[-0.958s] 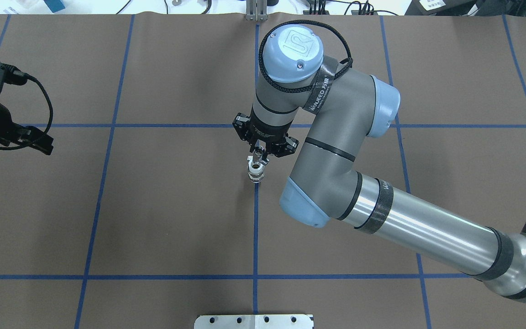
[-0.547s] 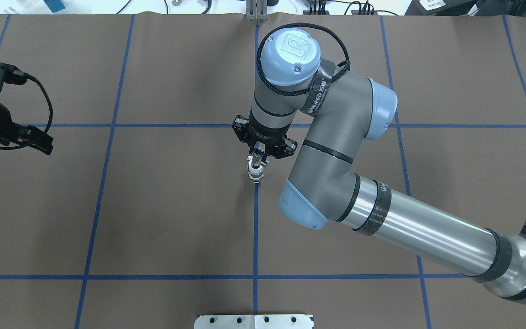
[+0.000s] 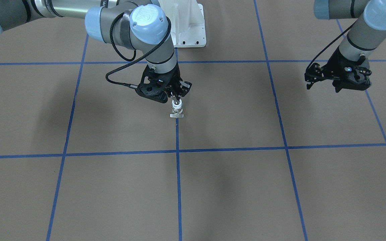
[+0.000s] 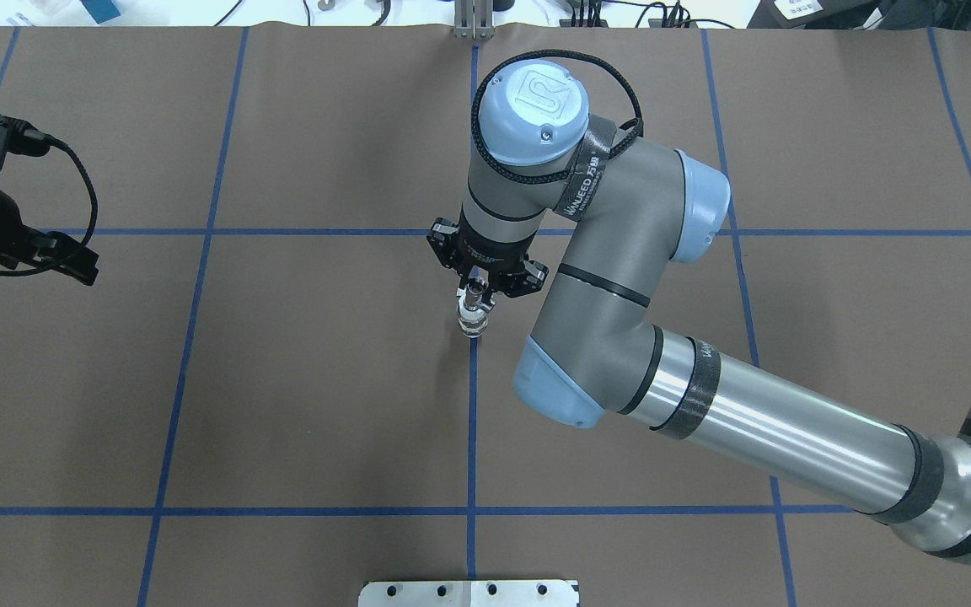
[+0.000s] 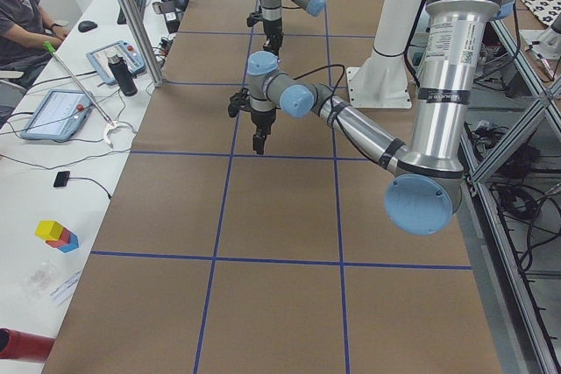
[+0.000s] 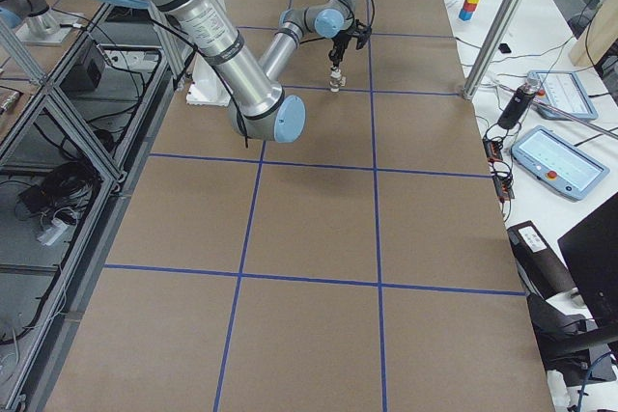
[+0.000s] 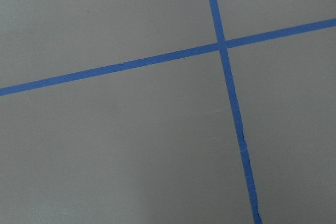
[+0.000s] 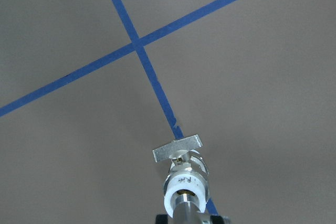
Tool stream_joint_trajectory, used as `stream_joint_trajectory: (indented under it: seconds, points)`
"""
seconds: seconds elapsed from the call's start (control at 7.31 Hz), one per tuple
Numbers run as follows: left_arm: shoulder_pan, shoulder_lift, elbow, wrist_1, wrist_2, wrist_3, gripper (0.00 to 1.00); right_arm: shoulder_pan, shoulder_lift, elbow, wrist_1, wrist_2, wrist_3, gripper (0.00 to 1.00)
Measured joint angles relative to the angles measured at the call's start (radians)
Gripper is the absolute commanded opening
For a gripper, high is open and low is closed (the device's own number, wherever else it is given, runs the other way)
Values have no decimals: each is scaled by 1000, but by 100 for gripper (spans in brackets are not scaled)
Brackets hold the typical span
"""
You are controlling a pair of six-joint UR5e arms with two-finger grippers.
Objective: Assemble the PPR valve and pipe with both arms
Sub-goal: 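Lower the fitting with the right gripper onto the valve top and press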
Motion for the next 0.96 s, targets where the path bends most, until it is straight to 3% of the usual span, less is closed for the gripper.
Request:
stream_joint_trajectory:
  seconds: [0.96]
  points:
    - [0,0,-1,0,0,0,99,-1,1,-34,42,0,3,0]
